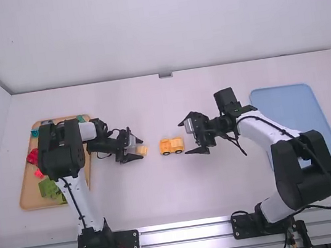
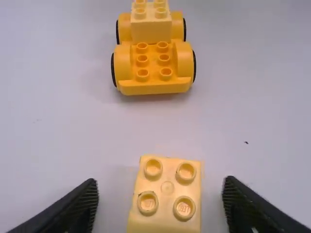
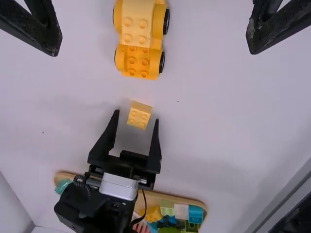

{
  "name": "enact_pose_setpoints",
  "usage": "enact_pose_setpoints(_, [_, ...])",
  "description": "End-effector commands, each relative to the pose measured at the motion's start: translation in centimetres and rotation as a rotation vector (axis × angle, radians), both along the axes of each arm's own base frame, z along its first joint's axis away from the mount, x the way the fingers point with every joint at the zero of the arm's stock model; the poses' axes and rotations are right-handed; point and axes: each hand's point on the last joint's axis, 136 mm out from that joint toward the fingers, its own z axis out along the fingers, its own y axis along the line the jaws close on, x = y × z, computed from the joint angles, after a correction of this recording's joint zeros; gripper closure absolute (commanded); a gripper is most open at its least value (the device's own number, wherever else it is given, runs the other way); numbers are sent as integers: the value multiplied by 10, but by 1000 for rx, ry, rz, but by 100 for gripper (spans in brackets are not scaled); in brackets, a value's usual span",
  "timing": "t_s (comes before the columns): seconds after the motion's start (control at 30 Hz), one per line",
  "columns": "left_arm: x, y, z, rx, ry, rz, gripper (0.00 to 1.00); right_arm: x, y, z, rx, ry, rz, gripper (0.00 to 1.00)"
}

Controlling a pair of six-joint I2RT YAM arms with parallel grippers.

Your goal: Assemble lego blocks to make yellow taxi

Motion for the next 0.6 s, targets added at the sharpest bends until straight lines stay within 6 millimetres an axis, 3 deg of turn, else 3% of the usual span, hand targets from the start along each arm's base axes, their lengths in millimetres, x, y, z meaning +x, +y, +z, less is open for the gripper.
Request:
enact_pose_setpoints(0.0, [0, -6, 3, -36, -10, -11, 44, 3, 1, 2, 7, 25, -14, 1])
enact_pose_setpoints(0.23, [-3, -8, -1, -10, -6, -31, 47, 4, 0, 2, 7, 27, -16, 1])
enact_pose_setpoints(0.43, [-5, -13, -5, 12, -9, -54, 55, 3, 0, 1, 5, 29, -14, 1])
enact_pose_setpoints(0.57, [-3, -11, -7, 29, 15, -31, 53, 2, 0, 1, 2, 34, -16, 1])
